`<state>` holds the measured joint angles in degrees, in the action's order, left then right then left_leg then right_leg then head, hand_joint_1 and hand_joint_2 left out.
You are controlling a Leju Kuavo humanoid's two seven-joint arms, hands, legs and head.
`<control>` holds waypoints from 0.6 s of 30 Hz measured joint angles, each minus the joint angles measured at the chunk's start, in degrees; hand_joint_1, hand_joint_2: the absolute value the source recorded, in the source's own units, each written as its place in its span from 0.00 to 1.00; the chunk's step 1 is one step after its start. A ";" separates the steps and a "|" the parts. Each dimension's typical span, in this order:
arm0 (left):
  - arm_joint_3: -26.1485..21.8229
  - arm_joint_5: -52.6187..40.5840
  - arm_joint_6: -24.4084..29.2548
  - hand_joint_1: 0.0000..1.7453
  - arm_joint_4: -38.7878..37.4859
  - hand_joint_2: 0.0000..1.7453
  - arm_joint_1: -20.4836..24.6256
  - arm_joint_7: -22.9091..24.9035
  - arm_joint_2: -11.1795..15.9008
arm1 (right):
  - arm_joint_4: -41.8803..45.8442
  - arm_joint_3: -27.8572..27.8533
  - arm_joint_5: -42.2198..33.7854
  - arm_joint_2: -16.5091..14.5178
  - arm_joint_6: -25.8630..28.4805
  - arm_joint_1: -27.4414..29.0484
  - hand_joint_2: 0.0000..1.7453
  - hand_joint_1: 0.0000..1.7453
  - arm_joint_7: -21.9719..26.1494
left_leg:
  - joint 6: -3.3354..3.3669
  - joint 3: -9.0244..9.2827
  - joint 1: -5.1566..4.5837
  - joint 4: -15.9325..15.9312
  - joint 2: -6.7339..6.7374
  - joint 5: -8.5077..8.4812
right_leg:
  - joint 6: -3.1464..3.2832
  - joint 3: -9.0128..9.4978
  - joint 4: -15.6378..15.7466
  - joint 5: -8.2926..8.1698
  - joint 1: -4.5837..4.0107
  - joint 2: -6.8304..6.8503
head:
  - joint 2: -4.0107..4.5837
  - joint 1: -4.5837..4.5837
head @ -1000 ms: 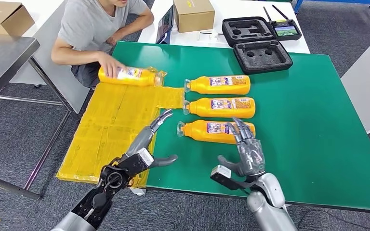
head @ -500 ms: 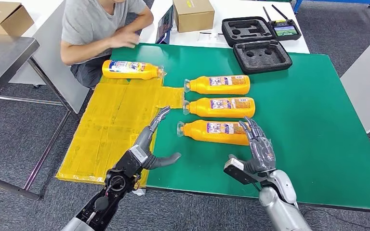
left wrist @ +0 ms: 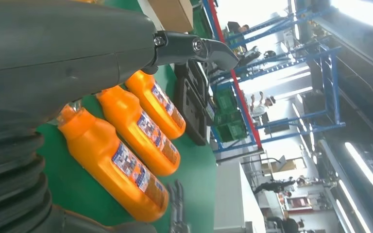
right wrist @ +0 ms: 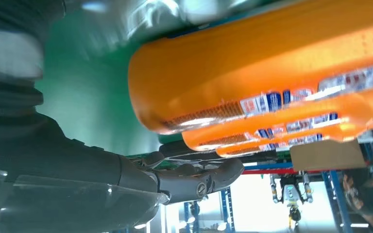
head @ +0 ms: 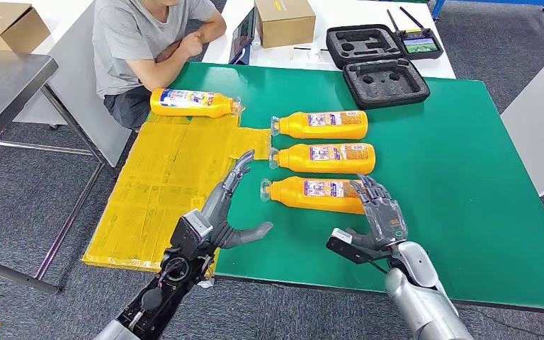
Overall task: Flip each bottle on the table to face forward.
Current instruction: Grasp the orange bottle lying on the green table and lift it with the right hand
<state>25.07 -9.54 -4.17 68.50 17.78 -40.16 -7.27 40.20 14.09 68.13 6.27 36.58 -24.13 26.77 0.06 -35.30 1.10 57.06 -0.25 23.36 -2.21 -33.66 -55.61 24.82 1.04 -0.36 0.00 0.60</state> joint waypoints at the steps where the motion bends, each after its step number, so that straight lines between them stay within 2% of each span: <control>1: 0.27 0.30 0.00 0.00 0.00 1.00 0.15 0.00 -0.04 | -0.78 0.23 0.79 0.03 -0.05 -0.54 1.00 0.00 -0.38 | 0.00 0.00 0.00 0.00 0.00 0.00 | 0.00 0.00 0.00 0.00 0.00 0.00 | 0.00 0.01; 7: 1.63 1.72 -0.45 0.00 0.00 1.00 0.94 0.01 -0.35 | -4.40 1.84 4.47 0.45 -0.13 -3.08 1.00 0.00 -2.37 | 0.00 0.00 0.00 0.01 0.00 0.00 | 0.00 0.00 0.00 0.00 0.01 0.00 | 0.00 0.00; 18: 2.83 2.12 -0.97 0.00 -0.13 1.00 1.97 0.01 -0.91 | -5.78 3.17 7.16 0.57 -0.24 -3.70 1.00 0.00 -4.21 | 0.00 0.02 0.00 0.01 0.00 0.00 | 0.00 0.01 0.00 0.00 0.00 -0.01 | 0.01 0.00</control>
<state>27.90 -7.42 -5.14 68.37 19.75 -40.15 -8.17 34.41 17.25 75.29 6.84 36.34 -27.83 22.56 0.07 -35.28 1.10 57.07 -0.24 23.36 -2.21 -33.65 -55.60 24.82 1.04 -0.36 0.01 0.60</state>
